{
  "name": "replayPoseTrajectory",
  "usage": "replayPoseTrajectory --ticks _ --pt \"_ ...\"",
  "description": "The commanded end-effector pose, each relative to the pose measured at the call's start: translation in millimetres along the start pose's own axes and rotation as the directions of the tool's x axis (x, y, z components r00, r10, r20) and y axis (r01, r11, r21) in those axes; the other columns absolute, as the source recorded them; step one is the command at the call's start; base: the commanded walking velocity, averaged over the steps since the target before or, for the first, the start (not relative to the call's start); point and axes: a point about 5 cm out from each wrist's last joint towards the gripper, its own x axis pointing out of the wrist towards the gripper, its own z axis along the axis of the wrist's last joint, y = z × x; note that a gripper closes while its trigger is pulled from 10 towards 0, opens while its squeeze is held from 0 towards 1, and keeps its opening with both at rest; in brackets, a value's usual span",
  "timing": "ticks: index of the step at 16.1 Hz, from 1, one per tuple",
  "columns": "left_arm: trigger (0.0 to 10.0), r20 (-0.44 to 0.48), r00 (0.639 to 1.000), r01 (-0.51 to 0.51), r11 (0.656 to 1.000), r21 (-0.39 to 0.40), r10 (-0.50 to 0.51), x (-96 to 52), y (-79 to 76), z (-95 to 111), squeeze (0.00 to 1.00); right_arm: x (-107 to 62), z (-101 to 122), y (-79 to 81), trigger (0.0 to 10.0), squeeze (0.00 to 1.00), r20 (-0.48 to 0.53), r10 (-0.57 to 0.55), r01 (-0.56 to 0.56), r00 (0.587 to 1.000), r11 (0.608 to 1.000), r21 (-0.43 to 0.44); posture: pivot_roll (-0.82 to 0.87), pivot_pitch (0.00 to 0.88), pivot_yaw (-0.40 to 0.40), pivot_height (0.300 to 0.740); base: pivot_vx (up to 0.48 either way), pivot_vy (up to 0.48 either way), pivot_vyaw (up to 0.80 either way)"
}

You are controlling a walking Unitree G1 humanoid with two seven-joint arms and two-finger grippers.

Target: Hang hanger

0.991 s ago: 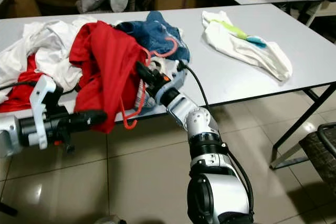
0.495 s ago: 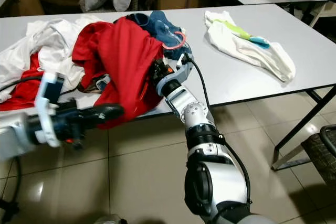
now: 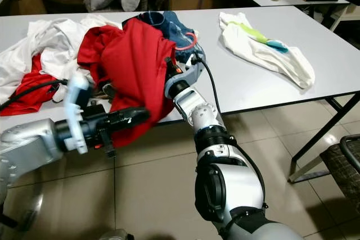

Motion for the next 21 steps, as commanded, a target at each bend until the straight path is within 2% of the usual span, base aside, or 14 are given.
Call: replayPoseTrajectory --ticks 1,4,6,7,8,9,10,11,13,15,17,19,20,21 --pt "0.0 -0.043 0.997 -0.067 0.997 0.035 0.068 2.9 3.7 -9 0.0 23.3 -40 42.2 10.0 0.0 -0.072 0.134 -0.127 0.988 0.987 0.097 0.06 0.0 -0.045 0.74 0.0 0.0 0.0" --pt "0.0 0.01 0.999 -0.052 0.999 -0.01 0.052 9.2 -8.6 -14 0.0 23.6 -21 47.0 10.0 0.0 -0.043 0.133 -0.128 0.99 0.987 0.097 0.03 0.0 -0.051 0.74 0.0 0.0 0.0" --pt "0.0 0.03 0.995 -0.095 0.995 -0.008 0.095 18.4 -8.9 -22 0.0 25.8 -9 53.0 10.0 0.0 -0.018 0.134 -0.132 0.991 0.986 0.098 0.02 0.0 -0.057 0.74 0.0 0.0 0.0" --pt "10.0 0.011 0.987 -0.161 0.987 0.028 0.161 24.4 -4.7 -28 0.0 26.6 -6 55.9 10.0 0.0 -0.019 0.135 -0.134 0.991 0.988 0.072 0.02 0.0 -0.057 0.74 0.0 0.0 0.0" --pt "10.0 -0.01 0.977 -0.21 0.976 0.062 0.211 27.5 -0.8 -33 0.0 27.0 -4 57.4 10.0 0.0 -0.02 0.134 -0.133 0.991 0.989 0.062 0.01 0.0 -0.057 0.74 0.0 0.0 0.0" --pt "10.0 -0.052 0.96 -0.265 0.95 0.168 0.277 30.3 4.3 -40 0.0 27.4 -1 58.6 10.0 0.0 -0.016 0.124 -0.123 0.992 0.991 0.044 0.01 0.0 -0.058 0.74 0.0 0.0 0.0" --pt "10.0 -0.061 0.959 -0.261 0.944 0.201 0.278 31.3 3.6 -42 0.0 27.3 0 59.3 10.0 0.0 -0.017 0.123 -0.123 0.992 0.992 0.033 0.01 0.0 -0.058 0.74 0.0 0.0 0.0" --pt "10.0 -0.084 0.964 -0.224 0.943 0.247 0.251 32.6 -2.7 -47 1.0 26.9 3 61.7 10.0 0.0 -0.024 0.135 -0.134 0.991 0.991 0.01 0.0 0.0 -0.054 0.74 0.0 0.0 0.0" --pt "10.0 -0.106 0.97 -0.187 0.948 0.259 0.221 30.5 -7.3 -51 1.0 26.3 5 63.0 10.0 0.0 -0.027 0.143 -0.143 0.989 0.99 0.007 0.0 0.0 -0.055 0.74 0.0 0.0 0.0" --pt "10.0 -0.103 0.962 -0.221 0.94 0.26 0.254 22.2 -3.3 -60 1.0 23.4 9 63.1 10.0 0.0 -0.026 0.162 -0.162 0.986 0.987 0.006 0.0 0.0 -0.057 0.74 0.0 0.0 0.0" --pt "10.0 -0.094 0.959 -0.236 0.938 0.252 0.266 15.9 -2.1 -65 1.0 21.4 12 62.0 10.0 0.0 -0.023 0.164 -0.164 0.986 0.986 0.01 0.0 0.0 -0.056 0.74 0.0 0.0 0.8" --pt "10.0 -0.011 0.963 -0.263 0.954 0.141 0.268 -1.3 -4.4 -69 0.96 14.4 19 59.0 10.0 0.0 -0.032 0.177 -0.177 0.984 0.984 -0.01 0.0 0.0 -0.058 0.74 0.0 0.0 0.8" --pt "10.0 0.01 0.958 -0.286 0.953 0.099 0.287 -7.0 -3.2 -71 0.25 11.5 21 58.7 10.0 0.0 -0.046 0.187 -0.189 0.981 0.982 -0.031 0.0 0.0 -0.058 0.74 0.0 0.0 0.8" --pt "10.0 0.039 0.94 -0.34 0.94 0.026 0.339 -20.8 0.9 -74 0.03 4.5 23 58.7 10.0 0.0 -0.074 0.214 -0.218 0.974 0.974 -0.056 0.0 0.0 -0.063 0.74 0.0 0.0 0.8"
